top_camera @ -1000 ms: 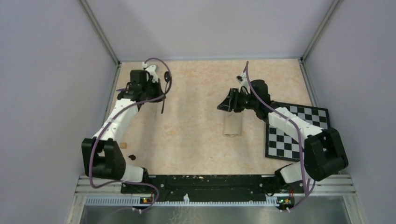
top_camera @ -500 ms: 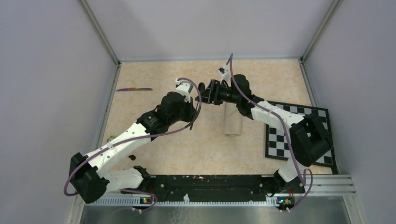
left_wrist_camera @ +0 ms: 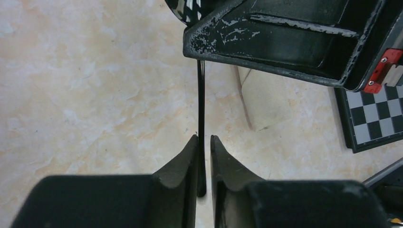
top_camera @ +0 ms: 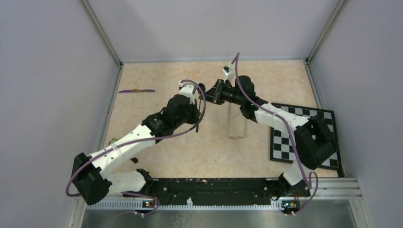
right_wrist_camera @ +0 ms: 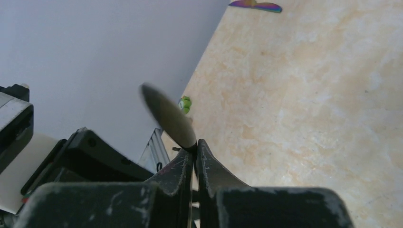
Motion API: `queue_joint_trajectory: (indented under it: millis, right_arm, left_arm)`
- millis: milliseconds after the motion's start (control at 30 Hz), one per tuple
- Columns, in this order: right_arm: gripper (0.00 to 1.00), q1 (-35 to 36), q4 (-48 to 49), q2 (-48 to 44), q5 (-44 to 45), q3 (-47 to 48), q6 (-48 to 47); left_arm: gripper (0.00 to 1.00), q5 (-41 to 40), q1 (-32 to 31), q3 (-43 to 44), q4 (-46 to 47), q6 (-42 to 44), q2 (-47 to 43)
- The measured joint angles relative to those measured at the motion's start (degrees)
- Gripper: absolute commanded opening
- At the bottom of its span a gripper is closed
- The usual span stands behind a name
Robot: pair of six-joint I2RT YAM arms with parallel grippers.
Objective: Fold the napkin into a case and place the utensils inside
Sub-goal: Pass from the left arm to the right, then pass from the right arm to the left
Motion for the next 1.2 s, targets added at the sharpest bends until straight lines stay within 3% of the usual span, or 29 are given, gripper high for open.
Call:
queue_joint_trajectory:
  millis: [67, 133, 233, 367, 467, 633, 700, 767, 900, 1000, 1067, 1133, 1200]
  right_arm:
    - [0.0, -0.13, 1.88, 0.0, -1.95, -0.04, 0.15]
    - [0.0, -0.35, 3.39, 0.0, -4.13, -0.22, 0.15]
    - [0.0, -1.14, 6.32, -0.09, -8.96, -0.63, 0.55]
    - [0.0, -2.49, 9.9, -1.7, -15.26, -2.86, 2.38]
    - [0.0, -2.78, 13.25, -3.13, -18.84, -4.33, 5.14]
    - [0.0, -2.71, 24.35, -4.04, -22.77, -6.4, 13.44]
    - [0.0, -2.71, 27.91, -4.07, -23.47, -7.26, 16.22]
    - [0.0, -2.58, 30.69, -4.04, -23.89, -7.91, 18.73]
    - [0.0, -2.34, 33.73, -4.07, -23.89, -8.57, 21.62]
    - [0.0, -2.32, 34.93, -4.07, -23.47, -8.61, 23.15]
    - [0.01, -2.32, 35.54, -4.13, -22.99, -8.61, 24.28]
    - [0.24, -2.32, 33.75, -4.85, -21.62, -8.61, 24.59]
    - [0.44, -2.21, 28.37, -6.12, -19.12, -8.61, 22.93]
  left_arm:
    - [0.64, 0.57, 0.0, 0.0, -0.02, -1.25, -0.28]
    - [0.76, 1.86, 0.09, 0.0, -0.07, -2.25, -1.11]
    - [0.81, 7.34, 1.86, -0.52, 0.68, -4.33, -4.52]
    - [0.9, 19.91, 9.68, -5.38, 6.32, -8.04, -11.87]
    - [0.91, 29.83, 15.72, -11.23, 13.9, -12.35, -16.37]
    - [0.9, 42.05, 16.92, -17.97, 26.73, -18.53, -17.16]
    - [0.83, 46.03, 16.9, -19.74, 31.58, -21.03, -16.17]
    - [0.68, 49.11, 16.7, -20.28, 35.23, -22.67, -14.49]
    - [0.52, 51.89, 14.84, -20.39, 39.78, -24.2, -12.46]
    - [0.31, 51.87, 12.7, -20.31, 39.82, -23.06, -12.48]
    - [0.1, 50.53, 11.63, -20.13, 38.23, -21.4, -12.5]
    - [0.0, 48.24, 11.26, -19.91, 35.76, -19.52, -12.76]
    - [0.0, 45.72, 10.86, -18.97, 32.89, -17.05, -13.4]
